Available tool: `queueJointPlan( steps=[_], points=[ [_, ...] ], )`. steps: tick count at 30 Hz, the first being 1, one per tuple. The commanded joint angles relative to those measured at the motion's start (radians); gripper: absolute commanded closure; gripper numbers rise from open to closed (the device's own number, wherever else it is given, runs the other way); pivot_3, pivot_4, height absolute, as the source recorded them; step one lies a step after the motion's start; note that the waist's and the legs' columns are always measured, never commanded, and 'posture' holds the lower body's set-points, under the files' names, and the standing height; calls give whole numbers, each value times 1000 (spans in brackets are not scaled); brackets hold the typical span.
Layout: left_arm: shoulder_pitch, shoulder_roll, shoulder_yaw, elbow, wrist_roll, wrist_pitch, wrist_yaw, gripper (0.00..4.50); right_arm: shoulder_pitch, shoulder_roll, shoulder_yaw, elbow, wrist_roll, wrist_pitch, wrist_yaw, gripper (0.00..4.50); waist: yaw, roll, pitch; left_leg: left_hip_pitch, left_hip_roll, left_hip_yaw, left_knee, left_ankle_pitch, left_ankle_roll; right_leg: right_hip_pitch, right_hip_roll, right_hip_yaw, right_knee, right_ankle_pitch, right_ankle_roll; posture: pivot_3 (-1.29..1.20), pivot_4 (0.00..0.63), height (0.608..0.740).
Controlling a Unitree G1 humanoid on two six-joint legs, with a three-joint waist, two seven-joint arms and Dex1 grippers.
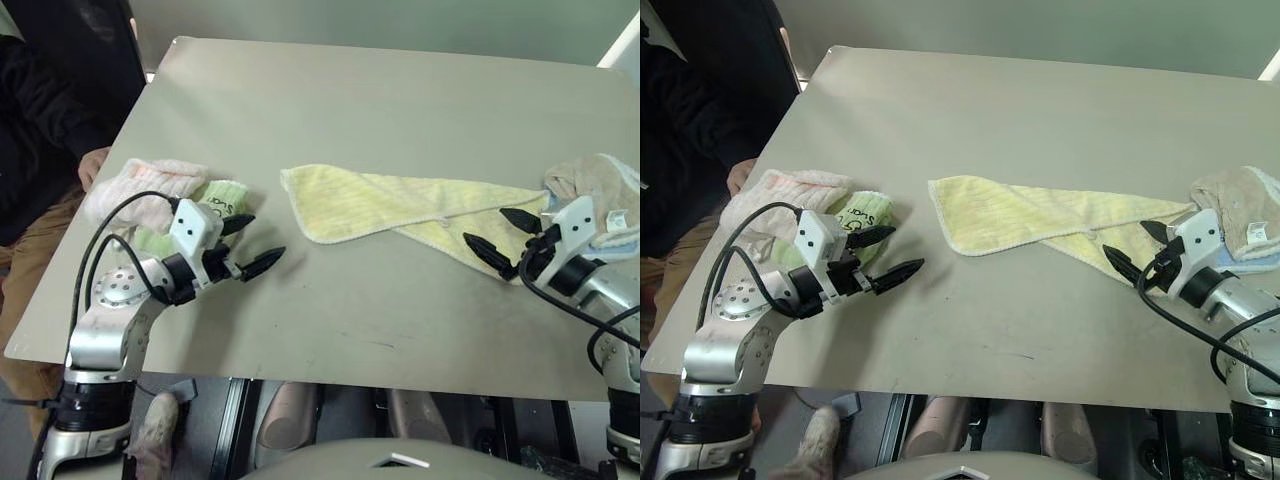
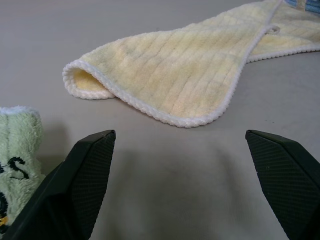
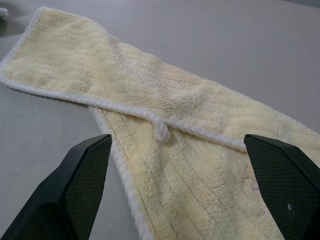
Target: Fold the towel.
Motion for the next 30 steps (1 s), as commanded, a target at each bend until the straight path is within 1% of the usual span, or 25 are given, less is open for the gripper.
queueJointPlan(
  steps=[1, 3, 7, 10, 11, 18, 20, 25, 26, 30],
  points=[
    [-24, 9, 18, -23, -11, -5, 1, 0, 5, -7, -19, -47, 12, -9, -5, 34, 0, 0, 0, 0, 0, 0, 0, 0, 0, 0, 0, 0, 0, 0, 0, 0, 150, 739],
    [-35, 2, 10, -11, -6, -12, -1, 0, 9, -8, -25, -47, 10, -14, -6, 34, 0, 0, 0, 0, 0, 0, 0, 0, 0, 0, 0, 0, 0, -2, 3, 0, 150, 739],
    [-67, -11, -4, 18, 6, -29, -1, 0, -3, -7, -29, -48, 7, -14, -20, 34, 0, 0, 0, 0, 0, 0, 0, 0, 0, 0, 0, 0, 0, -2, 3, 0, 150, 739],
    [-80, -14, -8, 27, 8, -35, -4, 0, -9, -9, -31, -49, 10, -14, -23, 34, -1, 0, 0, 0, 0, 0, 0, 0, 0, 0, 0, 0, 0, -1, 2, 0, 150, 739],
    [-84, -15, -9, 32, 10, -37, -5, 0, -11, -11, -32, -47, 10, -14, -24, 34, -1, 0, 0, 0, 0, 0, 0, 0, 0, 0, 0, 0, 0, 1, -2, 0, 150, 739],
    [-96, -27, -23, 48, 19, -54, -6, 0, 0, -13, -36, -51, 6, -21, -26, 34, 0, 0, 0, 0, 0, 0, 0, 0, 0, 0, 0, 0, 0, 1, -1, 0, 150, 739],
    [-95, -42, -52, 33, 32, -55, 7, 0, 3, -14, -44, -39, 4, -31, -22, 34, 0, 0, 0, 0, 0, 0, 0, 0, 0, 0, 0, 0, 0, 1, -1, 0, 150, 739],
    [-111, -30, -95, 28, 55, -70, -28, 0, -32, -9, -14, -23, -5, -34, -26, 34, -1, 0, 0, 0, 0, 0, 0, 0, 0, 0, 0, 0, 0, 0, 1, 0, 150, 739],
    [-114, -26, -95, 36, 56, -74, -37, 0, -32, -6, -13, -27, -7, -34, -30, 34, -1, 0, 0, 0, 0, 0, 0, 1, 0, 0, 0, 0, 0, -2, 3, 0, 150, 739],
    [-138, -12, -106, 63, 68, -95, -70, 0, -6, 13, -14, -49, -8, -35, -47, 34, 0, 0, 0, 0, 0, 0, 0, 1, 0, 0, 0, 0, 0, -2, 3, 0, 150, 739]
  ],
)
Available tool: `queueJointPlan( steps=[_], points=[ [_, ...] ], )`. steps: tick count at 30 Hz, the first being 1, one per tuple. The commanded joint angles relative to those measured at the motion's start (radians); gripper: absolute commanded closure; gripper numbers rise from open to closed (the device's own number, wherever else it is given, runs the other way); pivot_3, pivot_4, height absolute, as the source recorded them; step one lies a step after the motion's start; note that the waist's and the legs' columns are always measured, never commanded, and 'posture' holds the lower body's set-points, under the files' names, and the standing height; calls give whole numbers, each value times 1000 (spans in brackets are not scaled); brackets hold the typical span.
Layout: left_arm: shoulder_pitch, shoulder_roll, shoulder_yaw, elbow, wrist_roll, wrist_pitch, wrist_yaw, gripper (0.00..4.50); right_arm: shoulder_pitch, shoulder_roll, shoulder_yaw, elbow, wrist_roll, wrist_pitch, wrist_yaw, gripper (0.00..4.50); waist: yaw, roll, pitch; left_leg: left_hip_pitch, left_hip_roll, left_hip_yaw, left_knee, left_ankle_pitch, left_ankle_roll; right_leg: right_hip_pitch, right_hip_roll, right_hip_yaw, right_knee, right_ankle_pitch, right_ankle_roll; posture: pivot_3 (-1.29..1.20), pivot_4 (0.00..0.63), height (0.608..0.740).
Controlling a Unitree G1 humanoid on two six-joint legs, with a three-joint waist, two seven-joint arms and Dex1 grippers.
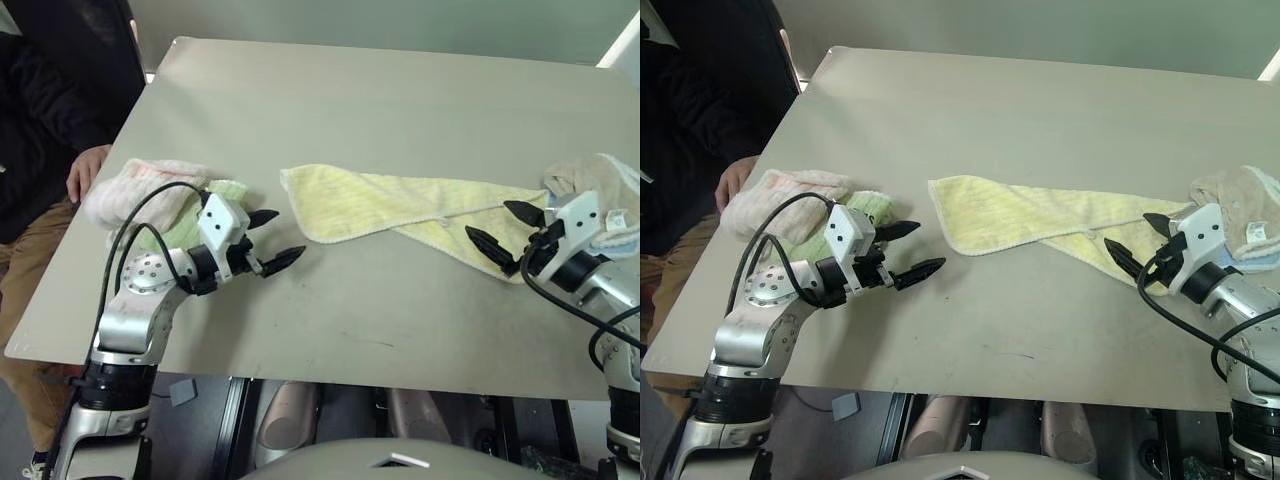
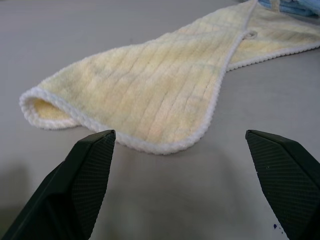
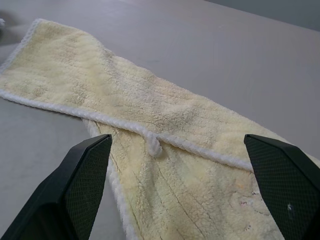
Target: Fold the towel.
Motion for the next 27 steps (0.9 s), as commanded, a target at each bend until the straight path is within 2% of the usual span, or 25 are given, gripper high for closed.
queueJointPlan(
  steps=[1, 6, 9, 13, 17, 20, 23, 27],
  points=[
    [-42, 27, -17, 22, 31, -58, -46, 0, 18, 16, -5, -45, -6, -18, -27, 34, 0, 0, 0, 0, 0, 0, 0, 0, 0, 0, 0, 0, 0, 1, -1, 0, 150, 739],
    [-146, 89, -129, 175, 174, -249, -171, 0, 4, 33, 11, -53, -6, -11, -53, 34, 1, 0, 0, 0, 0, 0, 0, 0, 0, 0, 0, 0, 0, 3, -4, 0, 150, 739],
    [-275, 130, -207, 327, 238, -383, -320, 0, -6, 39, 19, -54, -4, -12, -60, 34, 1, 0, 0, -1, 0, 0, 0, 0, 0, 0, 0, 0, 0, 3, -4, 0, 150, 739],
    [-425, 128, -285, 515, 317, -538, -439, 0, -10, 49, 25, -60, -5, -10, -73, 34, 3, 0, 0, -3, 0, -1, 1, 0, 0, -2, 0, 0, 0, 6, -9, 0, 150, 739],
    [-570, 87, -373, 685, 392, -648, -541, 0, 4, 65, 31, -94, -1, -3, -92, 34, 7, 0, 0, -8, -1, -2, 1, 0, 0, -6, 0, 0, -1, 7, -7, 0, 150, 739],
    [-611, 65, -383, 760, 410, -692, -559, 0, 1, 70, 34, -97, -3, 2, -99, 34, 6, 0, 0, -9, -1, -1, 2, 2, -2, -6, -1, 0, -2, 7, -6, 0, 150, 739],
    [-691, -25, -423, 879, 447, -718, -577, 0, 45, 75, 2, -136, 6, 6, -112, 34, 10, 0, 0, -10, -1, -1, 2, 2, -2, -6, -1, 0, -2, 7, -4, 0, 150, 739],
    [-744, -76, -432, 987, 488, -772, -558, 0, 63, 76, -6, -154, 10, 11, -123, 34, 16, 1, 0, -11, -2, -1, 3, 2, 0, -6, -2, 0, -2, 8, -2, 0, 150, 739]
  ],
)
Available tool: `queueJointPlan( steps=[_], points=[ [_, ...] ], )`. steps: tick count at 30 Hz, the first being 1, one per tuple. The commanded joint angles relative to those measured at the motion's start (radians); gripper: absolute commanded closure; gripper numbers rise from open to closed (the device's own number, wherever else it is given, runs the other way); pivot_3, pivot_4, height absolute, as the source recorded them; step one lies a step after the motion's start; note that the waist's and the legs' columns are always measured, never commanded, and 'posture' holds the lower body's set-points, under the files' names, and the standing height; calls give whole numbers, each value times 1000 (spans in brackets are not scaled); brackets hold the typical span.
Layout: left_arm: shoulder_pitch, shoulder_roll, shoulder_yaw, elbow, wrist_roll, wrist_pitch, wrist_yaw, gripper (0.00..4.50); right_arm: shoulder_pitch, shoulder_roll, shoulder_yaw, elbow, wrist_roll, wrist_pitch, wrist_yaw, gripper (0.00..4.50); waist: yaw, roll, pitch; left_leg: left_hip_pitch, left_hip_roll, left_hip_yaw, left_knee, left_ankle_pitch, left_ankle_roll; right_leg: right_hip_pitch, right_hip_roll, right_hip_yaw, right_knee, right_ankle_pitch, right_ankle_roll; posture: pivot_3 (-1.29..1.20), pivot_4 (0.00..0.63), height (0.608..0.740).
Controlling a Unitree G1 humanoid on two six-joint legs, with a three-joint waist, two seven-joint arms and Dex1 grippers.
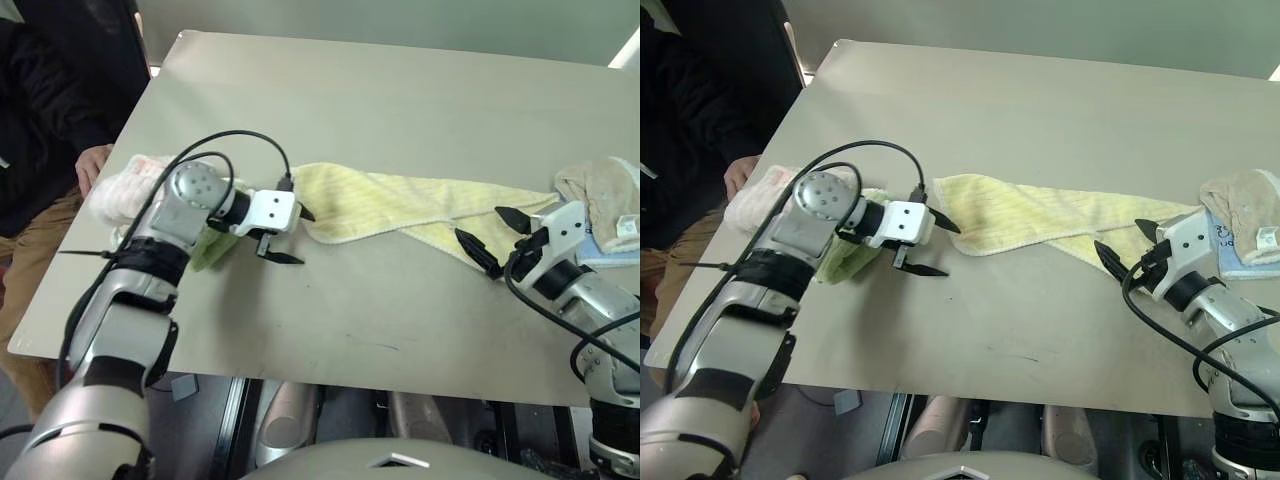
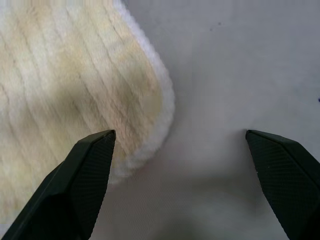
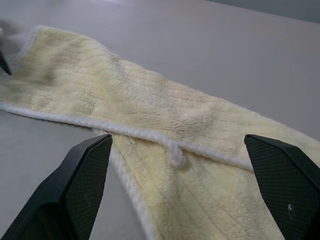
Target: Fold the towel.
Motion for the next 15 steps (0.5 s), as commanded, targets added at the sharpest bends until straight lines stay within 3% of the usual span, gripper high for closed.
queueJointPlan(
  steps=[1, 9, 12, 15],
  points=[
    [-53, -42, -9, 97, 39, -50, 30, 0, 7, -2, -33, -52, 12, -3, -18, 34, 0, 0, 0, 0, 0, 0, 0, -1, 2, 0, 0, 0, 0, 0, 0, 0, 150, 739],
    [-115, -105, 0, 248, 95, -102, 94, 0, 10, -4, -35, -60, 18, -3, -24, 34, 9, 1, -1, 2, -1, 0, 2, 3, 8, 5, -1, 0, -1, -1, 13, 0, 150, 739],
    [-124, -116, 9, 274, 107, -114, 123, 590, 12, -8, -37, -57, 19, -5, -20, 0, 11, 2, -1, 3, -1, 1, 2, 4, 9, 6, -1, 0, -1, 0, 14, 0, 150, 739],
    [-132, -126, 15, 293, 115, -121, 145, 1596, 8, -11, -37, -51, 20, -6, -14, 0, 11, 2, -1, 3, -1, 1, 2, 6, 9, 7, -1, 1, 0, 0, 14, 0, 150, 739]
  ],
)
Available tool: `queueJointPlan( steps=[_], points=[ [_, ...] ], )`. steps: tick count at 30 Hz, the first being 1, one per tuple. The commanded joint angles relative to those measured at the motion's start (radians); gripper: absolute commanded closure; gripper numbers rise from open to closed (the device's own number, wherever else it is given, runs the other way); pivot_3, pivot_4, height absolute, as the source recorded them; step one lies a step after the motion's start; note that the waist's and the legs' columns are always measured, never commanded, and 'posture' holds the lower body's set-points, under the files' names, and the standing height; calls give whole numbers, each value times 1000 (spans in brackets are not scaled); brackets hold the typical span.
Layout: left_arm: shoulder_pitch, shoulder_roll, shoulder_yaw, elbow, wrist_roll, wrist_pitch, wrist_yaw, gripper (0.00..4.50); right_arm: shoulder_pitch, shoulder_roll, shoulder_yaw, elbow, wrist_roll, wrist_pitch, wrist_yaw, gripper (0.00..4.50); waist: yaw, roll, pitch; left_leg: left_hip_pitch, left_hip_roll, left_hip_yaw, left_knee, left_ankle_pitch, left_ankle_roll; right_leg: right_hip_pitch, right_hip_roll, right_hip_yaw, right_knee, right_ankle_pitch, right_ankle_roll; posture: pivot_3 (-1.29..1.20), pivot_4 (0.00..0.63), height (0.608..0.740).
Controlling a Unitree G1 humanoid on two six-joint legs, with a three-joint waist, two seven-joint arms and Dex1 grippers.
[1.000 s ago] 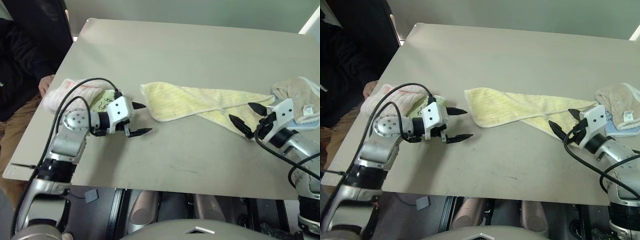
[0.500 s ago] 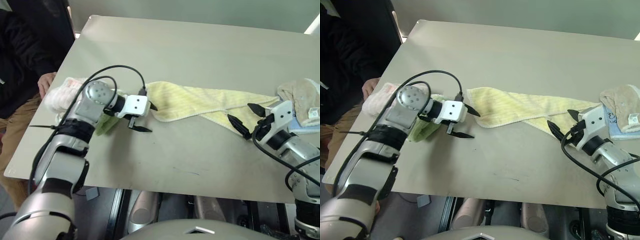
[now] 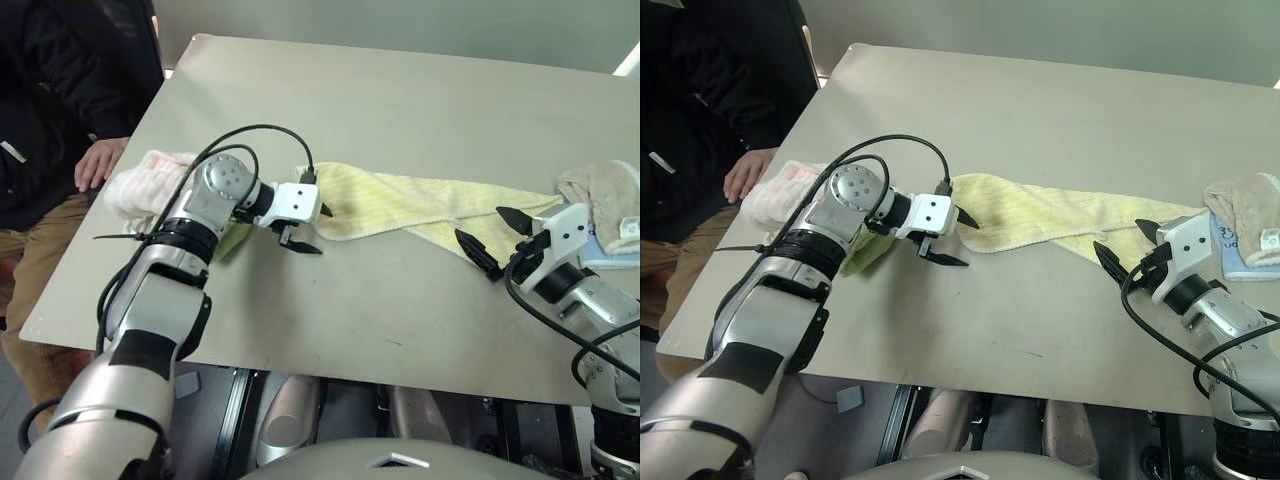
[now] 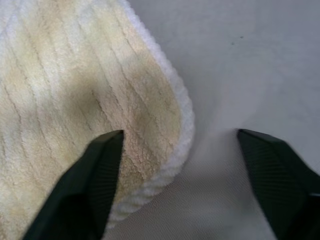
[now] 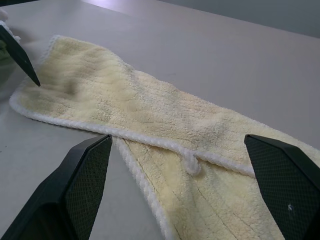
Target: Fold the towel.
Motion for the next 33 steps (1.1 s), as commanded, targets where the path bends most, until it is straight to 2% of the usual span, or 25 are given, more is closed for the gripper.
queueJointPlan(
  steps=[1, 8, 14, 19, 23, 27, 33],
  points=[
    [-21, -14, 9, 25, 28, -10, 65, 1935, -8, -14, -32, -22, 15, -10, 5, 0, 0, 0, 0, 0, 0, 0, 0, 1, 0, 0, 0, 0, 0, 0, 0, 0, 150, 739],
    [-15, -23, 17, 34, 32, -17, 75, 4472, -22, -21, -27, -11, 16, -11, 12, 0, 0, 0, 0, -1, 0, 1, 0, 1, 0, 0, 0, 1, 0, 1, 1, 0, 150, 739],
    [-8, -18, 27, 31, 24, -26, 78, 4472, -32, -19, -19, -8, 11, -9, 10, 0, 0, 0, 0, -1, 0, 1, 0, 1, 1, -1, 0, 1, 0, 0, 3, 0, 150, 739],
    [8, 13, 95, -77, -88, 28, -35, 4472, -64, -69, 3, 40, -88, -54, -4, 0, -3, 0, 0, -5, 0, 2, 0, 1, 3, -5, 0, 1, 0, -1, 3, 0, 150, 739],
    [50, 74, 119, -179, -124, 50, -84, 4472, -111, -191, 33, 187, -280, -195, -12, 0, -6, 0, 0, -7, 0, 2, 0, 3, 4, -7, 0, 2, 0, 2, 8, 0, 150, 739],
    [84, 116, 134, -260, -142, 95, -78, 4472, -165, -309, 99, 378, -449, -359, -10, 0, -7, 0, 0, -7, 1, 2, -1, 3, 4, -9, 0, 1, 0, 6, 2, 0, 150, 739],
    [139, 142, 146, -365, -167, 165, -71, 4472, -279, -380, 185, 639, -587, -554, -11, 0, -10, 0, 0, -9, 2, 2, 0, 3, 5, -10, 0, 1, 0, 6, 2, 0, 150, 739]
  ],
)
